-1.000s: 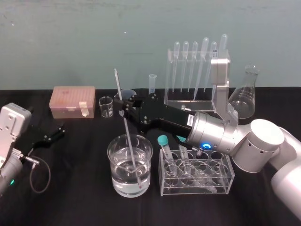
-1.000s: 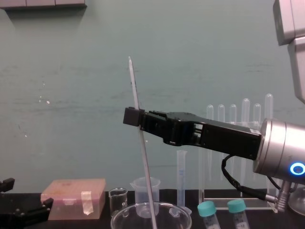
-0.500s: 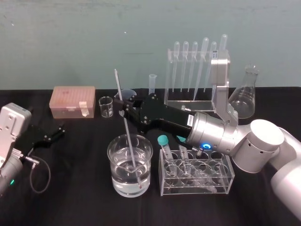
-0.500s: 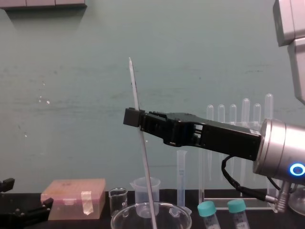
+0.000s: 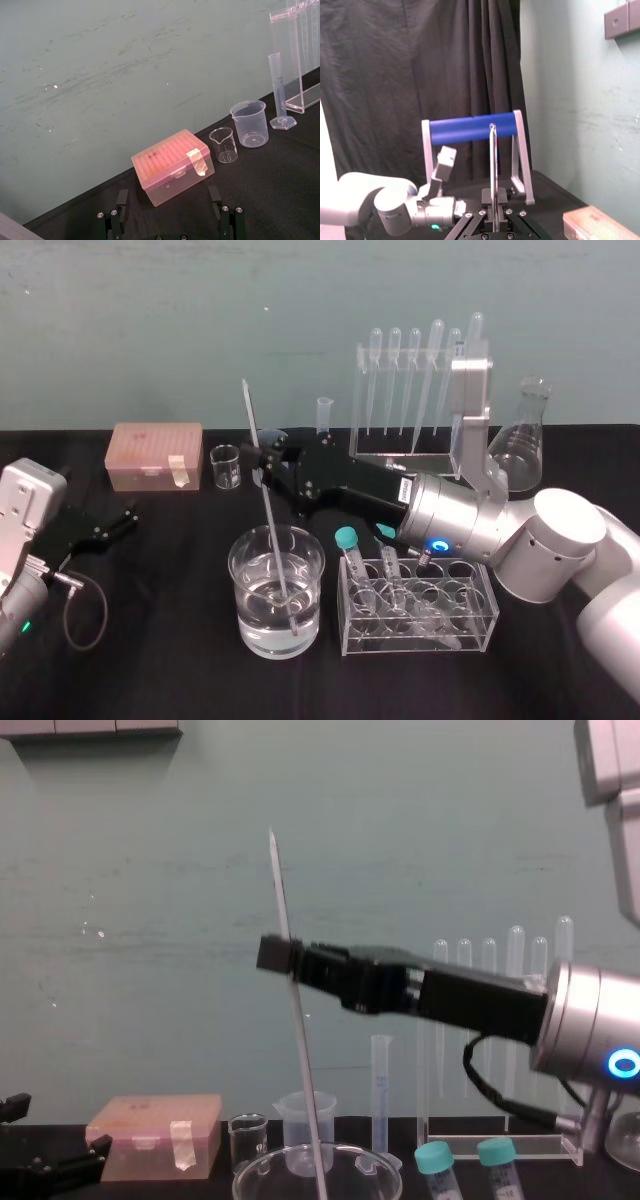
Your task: Hold the thermometer with one hand and immerse one end into the beaker, then reinsert it into the test tube rack.
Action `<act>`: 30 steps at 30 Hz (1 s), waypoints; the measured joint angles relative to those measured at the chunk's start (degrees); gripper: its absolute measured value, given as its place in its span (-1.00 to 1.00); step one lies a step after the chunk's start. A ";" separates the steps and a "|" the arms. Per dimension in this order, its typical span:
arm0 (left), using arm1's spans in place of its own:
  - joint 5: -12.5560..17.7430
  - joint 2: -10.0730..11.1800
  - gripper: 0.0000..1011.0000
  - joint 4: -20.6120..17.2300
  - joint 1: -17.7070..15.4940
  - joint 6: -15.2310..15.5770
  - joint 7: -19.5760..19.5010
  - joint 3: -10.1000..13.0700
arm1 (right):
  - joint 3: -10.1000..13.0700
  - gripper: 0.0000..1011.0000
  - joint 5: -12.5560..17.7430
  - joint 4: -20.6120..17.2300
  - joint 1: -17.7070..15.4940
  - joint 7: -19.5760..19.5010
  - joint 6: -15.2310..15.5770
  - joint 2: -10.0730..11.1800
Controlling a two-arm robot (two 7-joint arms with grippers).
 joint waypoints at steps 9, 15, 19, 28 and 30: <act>0.00 0.00 0.99 0.00 0.00 0.00 0.00 0.00 | 2.10 -0.89 3.22 -6.15 1.94 0.38 2.12 1.88; 0.00 0.00 0.99 0.00 0.00 0.00 0.00 0.00 | 5.34 -0.89 6.22 -10.86 4.44 -1.85 3.78 4.02; 0.00 0.00 0.99 0.00 0.00 0.00 0.00 0.00 | 8.08 -0.89 7.17 -12.61 5.41 -4.52 3.39 5.56; 0.00 0.00 0.99 0.00 0.00 0.00 0.00 0.00 | 15.35 -0.89 7.12 -14.60 1.25 -13.12 1.29 10.79; 0.00 0.00 0.99 0.00 0.00 0.00 0.00 0.00 | 16.61 -0.89 6.50 -15.22 -1.35 -14.94 1.12 12.16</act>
